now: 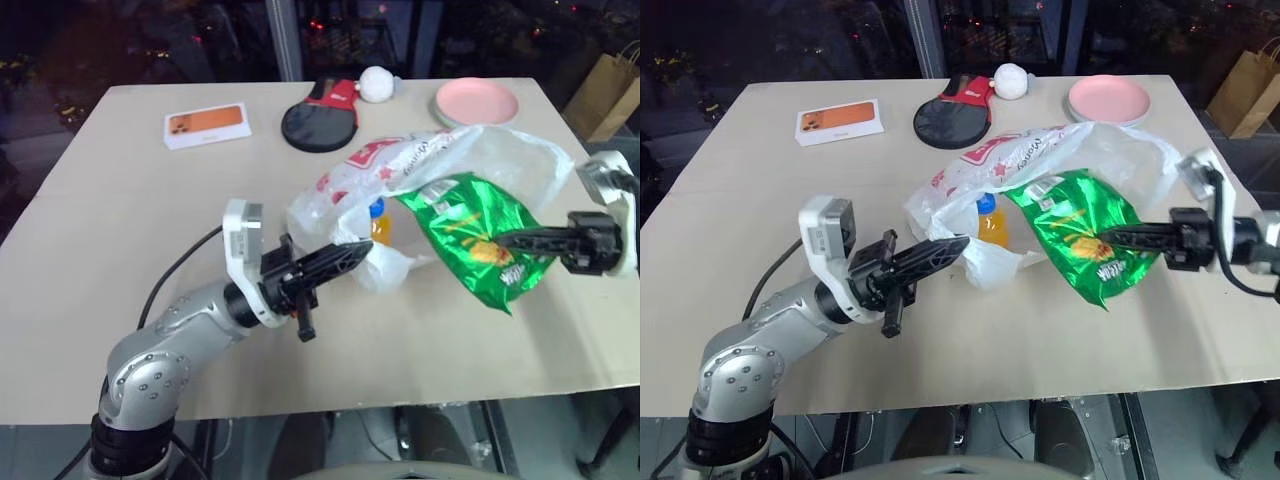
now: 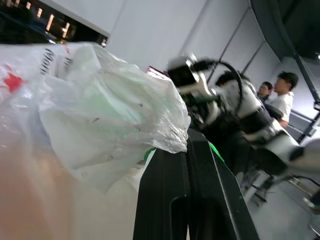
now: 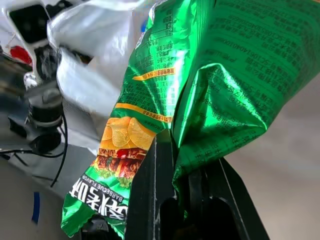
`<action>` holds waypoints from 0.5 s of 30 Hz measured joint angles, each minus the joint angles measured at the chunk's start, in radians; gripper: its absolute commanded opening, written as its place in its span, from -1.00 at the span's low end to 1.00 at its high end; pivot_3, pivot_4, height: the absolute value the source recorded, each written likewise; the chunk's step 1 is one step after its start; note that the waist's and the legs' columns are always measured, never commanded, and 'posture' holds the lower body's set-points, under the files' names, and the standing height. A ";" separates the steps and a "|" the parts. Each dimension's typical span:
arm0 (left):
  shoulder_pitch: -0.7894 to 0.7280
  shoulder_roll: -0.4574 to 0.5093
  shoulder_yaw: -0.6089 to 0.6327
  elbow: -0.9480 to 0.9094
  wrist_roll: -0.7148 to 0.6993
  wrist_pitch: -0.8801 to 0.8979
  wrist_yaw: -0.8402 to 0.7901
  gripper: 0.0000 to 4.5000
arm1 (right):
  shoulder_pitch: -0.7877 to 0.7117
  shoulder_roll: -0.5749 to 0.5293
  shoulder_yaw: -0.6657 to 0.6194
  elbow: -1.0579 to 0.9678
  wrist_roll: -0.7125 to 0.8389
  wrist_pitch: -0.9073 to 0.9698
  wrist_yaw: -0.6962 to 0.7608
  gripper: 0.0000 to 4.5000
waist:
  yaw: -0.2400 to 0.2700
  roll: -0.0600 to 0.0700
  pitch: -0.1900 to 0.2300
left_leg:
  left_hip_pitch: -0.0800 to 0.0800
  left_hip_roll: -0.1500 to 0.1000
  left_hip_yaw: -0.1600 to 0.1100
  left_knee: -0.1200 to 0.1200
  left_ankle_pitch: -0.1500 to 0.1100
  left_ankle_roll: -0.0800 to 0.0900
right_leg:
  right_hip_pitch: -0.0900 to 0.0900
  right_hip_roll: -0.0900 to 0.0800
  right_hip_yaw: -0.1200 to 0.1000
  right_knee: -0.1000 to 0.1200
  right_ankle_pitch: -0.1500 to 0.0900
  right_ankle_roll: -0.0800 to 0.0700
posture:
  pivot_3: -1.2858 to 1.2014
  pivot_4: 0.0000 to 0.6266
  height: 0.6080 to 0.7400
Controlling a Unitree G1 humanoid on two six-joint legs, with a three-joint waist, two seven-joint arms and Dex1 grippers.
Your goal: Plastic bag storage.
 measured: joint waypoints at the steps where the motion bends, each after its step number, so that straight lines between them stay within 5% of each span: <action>1: -0.001 0.001 -0.010 -0.001 0.001 0.002 -0.008 -1.00 | -0.064 0.037 0.040 0.020 -0.020 0.039 -0.051 -0.93 | -0.002 0.000 0.000 | 0.000 0.000 0.000 0.000 0.000 0.000 | 0.000 0.000 0.000 0.000 0.000 0.000 | 0.03 -0.52 1.00; 7: -0.012 0.003 -0.037 0.001 0.021 0.002 -0.022 -1.00 | -0.276 0.283 0.070 0.123 -0.013 0.213 -0.279 -0.93 | -0.002 -0.001 0.001 | -0.002 0.000 0.000 -0.001 0.000 0.000 | -0.002 0.000 0.000 0.001 0.000 0.000 | 0.03 -0.52 1.00; 10: -0.016 0.001 -0.038 0.003 0.027 -0.001 -0.022 -1.00 | -0.349 0.428 -0.005 0.184 -0.014 0.240 -0.434 -0.58 | -0.001 -0.001 0.001 | -0.003 0.000 -0.001 -0.001 0.000 0.000 | -0.003 0.000 0.000 0.001 0.000 0.000 | 0.03 -0.52 1.00; 15: -0.020 -0.002 -0.044 0.004 0.041 -0.003 -0.022 -1.00 | -0.395 0.582 -0.118 0.254 -0.018 0.255 -0.648 0.46 | 0.004 -0.001 0.001 | -0.008 -0.001 -0.003 -0.001 0.000 0.000 | -0.006 -0.001 -0.003 0.001 0.000 -0.001 | 0.03 -0.52 1.00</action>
